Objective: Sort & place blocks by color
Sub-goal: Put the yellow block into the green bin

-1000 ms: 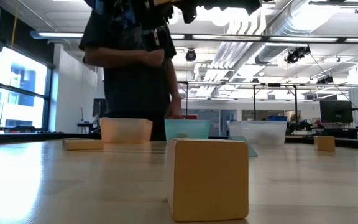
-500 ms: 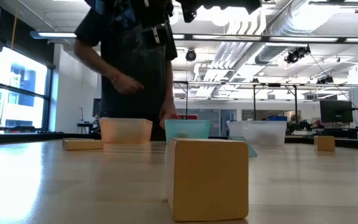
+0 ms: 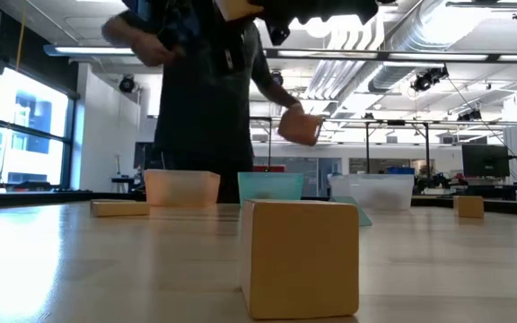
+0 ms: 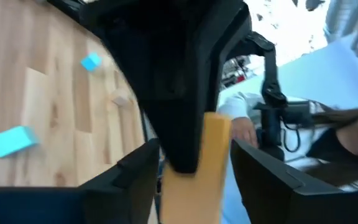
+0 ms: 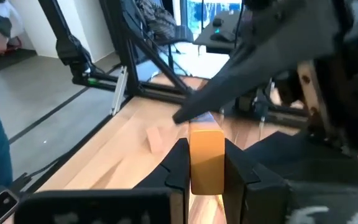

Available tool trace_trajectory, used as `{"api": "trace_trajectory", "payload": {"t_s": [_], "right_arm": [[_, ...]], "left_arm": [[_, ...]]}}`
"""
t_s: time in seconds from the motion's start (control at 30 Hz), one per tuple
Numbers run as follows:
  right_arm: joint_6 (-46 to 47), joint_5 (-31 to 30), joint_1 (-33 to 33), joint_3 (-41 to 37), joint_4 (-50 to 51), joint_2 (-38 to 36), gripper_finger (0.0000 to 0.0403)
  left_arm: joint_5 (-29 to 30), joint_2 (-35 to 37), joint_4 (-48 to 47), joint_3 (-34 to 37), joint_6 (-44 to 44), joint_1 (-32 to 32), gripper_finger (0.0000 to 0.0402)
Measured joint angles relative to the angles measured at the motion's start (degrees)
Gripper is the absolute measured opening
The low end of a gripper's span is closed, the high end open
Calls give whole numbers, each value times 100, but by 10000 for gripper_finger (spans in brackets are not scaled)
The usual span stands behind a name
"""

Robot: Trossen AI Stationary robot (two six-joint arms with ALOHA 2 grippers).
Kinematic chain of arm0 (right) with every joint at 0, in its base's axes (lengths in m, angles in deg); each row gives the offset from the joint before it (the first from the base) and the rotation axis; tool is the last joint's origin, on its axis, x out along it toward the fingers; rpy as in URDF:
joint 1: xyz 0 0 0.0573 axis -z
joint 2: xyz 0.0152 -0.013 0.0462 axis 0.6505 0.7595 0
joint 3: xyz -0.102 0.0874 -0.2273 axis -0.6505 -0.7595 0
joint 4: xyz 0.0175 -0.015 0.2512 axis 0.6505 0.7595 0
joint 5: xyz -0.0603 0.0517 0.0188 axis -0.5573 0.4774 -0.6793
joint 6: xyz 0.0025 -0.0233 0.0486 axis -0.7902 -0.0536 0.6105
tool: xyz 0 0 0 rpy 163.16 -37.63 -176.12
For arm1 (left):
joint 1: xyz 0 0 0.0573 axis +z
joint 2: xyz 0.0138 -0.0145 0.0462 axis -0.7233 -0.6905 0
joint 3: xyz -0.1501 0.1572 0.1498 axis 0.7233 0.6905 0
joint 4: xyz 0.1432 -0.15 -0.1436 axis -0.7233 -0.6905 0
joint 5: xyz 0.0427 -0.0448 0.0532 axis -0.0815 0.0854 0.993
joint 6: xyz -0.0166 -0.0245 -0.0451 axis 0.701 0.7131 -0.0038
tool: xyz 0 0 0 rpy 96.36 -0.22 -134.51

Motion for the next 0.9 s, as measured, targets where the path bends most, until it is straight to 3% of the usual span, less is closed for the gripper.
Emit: {"api": "trace_trajectory", "payload": {"t_s": [0.2,0.4,0.63,0.9], "right_arm": [[-30,7,240,0,499,0,32],[-298,-157,539,0,1032,0,32],[-870,-1190,879,0,1482,0,31],[-812,-2235,1209,0,1291,199,31]], "left_arm": [[485,-2,-19,0,-140,140,225],[738,0,-9,0,-143,436,226],[1351,-2,-17,0,-419,735,222],[2590,-2,-26,0,-688,871,222]]}}
